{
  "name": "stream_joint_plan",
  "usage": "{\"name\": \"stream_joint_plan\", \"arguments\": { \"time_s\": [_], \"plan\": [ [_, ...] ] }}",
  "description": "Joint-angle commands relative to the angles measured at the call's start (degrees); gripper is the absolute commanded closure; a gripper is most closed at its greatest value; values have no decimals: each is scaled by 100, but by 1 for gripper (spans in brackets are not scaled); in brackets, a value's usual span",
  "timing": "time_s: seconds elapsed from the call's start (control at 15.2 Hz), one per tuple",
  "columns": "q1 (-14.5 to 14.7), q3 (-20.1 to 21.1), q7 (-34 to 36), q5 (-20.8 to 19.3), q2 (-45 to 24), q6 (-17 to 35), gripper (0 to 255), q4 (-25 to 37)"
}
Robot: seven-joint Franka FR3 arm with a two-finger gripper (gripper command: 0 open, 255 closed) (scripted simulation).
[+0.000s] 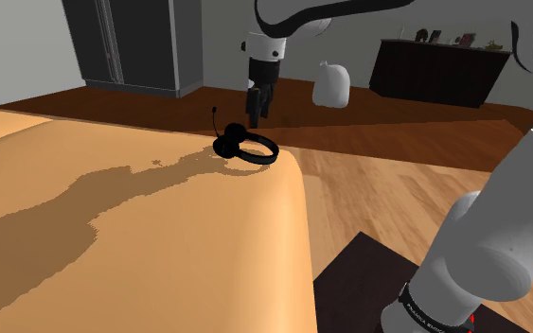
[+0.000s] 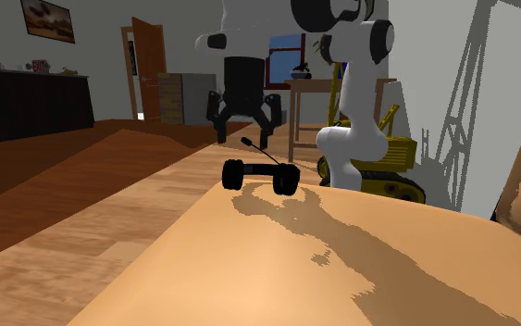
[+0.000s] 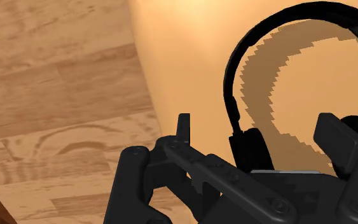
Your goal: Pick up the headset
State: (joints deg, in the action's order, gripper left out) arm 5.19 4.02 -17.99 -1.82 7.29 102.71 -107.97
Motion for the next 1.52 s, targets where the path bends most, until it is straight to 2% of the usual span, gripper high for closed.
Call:
{"name": "stream_joint_plan", "arguments": {
  "time_s": [0.0,0.13,0.59,0.73,0.79,1.45],
  "plan": [
    [77,74,-140,-19,-405,-6,0,404],
    [116,115,-225,-38,-657,-37,0,685],
    [115,114,-204,-46,-671,543,0,119],
    [115,114,-204,-45,-671,543,0,118],
    [115,114,-203,-45,-668,555,255,103],
    [115,114,-207,-44,-665,467,255,188]
  ]
}}
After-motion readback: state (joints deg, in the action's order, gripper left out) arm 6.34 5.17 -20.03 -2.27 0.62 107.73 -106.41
